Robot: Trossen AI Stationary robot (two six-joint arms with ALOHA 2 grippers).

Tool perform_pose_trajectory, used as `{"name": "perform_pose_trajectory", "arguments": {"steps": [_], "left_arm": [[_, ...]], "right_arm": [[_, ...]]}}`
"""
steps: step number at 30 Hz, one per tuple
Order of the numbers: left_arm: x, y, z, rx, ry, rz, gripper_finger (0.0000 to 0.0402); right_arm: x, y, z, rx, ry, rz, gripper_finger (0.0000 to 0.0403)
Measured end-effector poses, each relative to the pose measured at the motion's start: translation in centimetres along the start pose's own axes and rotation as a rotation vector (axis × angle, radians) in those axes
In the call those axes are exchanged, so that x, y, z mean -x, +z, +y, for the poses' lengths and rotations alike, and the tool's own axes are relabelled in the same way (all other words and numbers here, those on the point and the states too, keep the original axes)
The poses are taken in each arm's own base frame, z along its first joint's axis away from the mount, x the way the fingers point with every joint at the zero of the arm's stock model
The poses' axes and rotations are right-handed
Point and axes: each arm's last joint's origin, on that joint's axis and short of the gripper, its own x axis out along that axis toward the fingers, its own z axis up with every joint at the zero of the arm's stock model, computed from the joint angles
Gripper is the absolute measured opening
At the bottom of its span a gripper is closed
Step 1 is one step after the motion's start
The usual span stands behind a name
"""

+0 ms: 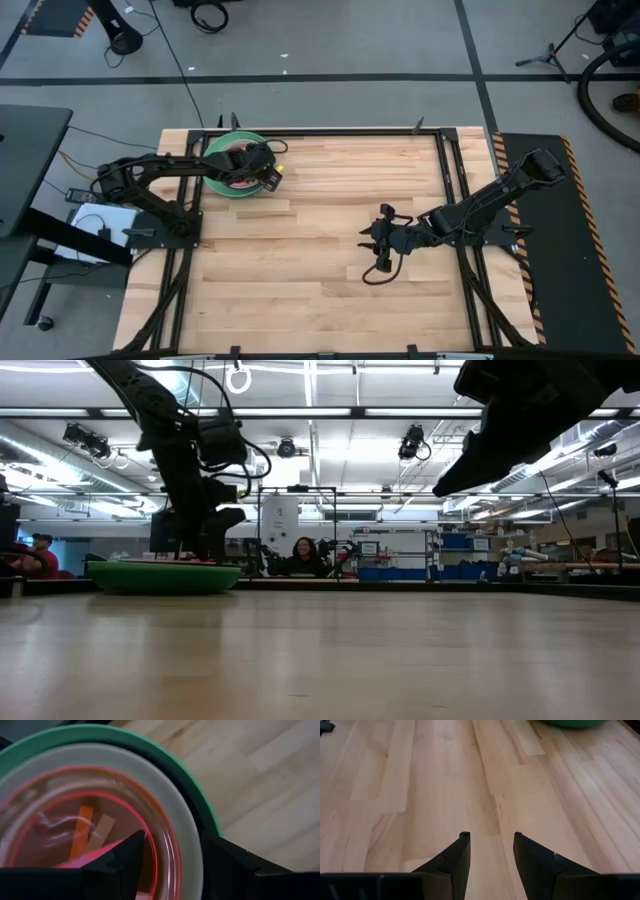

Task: Stack plastic plates
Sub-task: Adjust the stacked plates

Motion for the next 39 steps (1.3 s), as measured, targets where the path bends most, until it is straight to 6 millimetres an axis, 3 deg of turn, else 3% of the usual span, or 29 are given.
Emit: {"name": "perform_pose_trajectory", "arguments": {"steps": [9,14,18,30,39], "left_arm": [[0.3,-0.1,0.2,-0.013,0.082,-0.02,0.0202],[2.1,2.3,-1.3,-0.013,0.02,-0.119,0.0201],[2.6,2.7,-2.4,-0.001,0.027,-0.178,0.0201],[-1.6,0.9,-3.3,0.028,0.158,-0.047,0.0201],[-1.2,1.1,-1.8,0.077,0.19,-0.013,0.0201]], "right_arm": [[-0.1,0.0,-0.1,0.019,-0.005,0.001,0.0158],[-0.1,0.0,-0.1,0.015,-0.005,0.001,0.0158],[-0.1,0.0,-0.1,0.015,-0.005,0.001,0.0158],[0.0,0.0,0.0,-0.009,-0.002,0.001,0.0158],[0.0,0.0,-0.1,-0.003,-0.003,0.004,0.0157]]}}
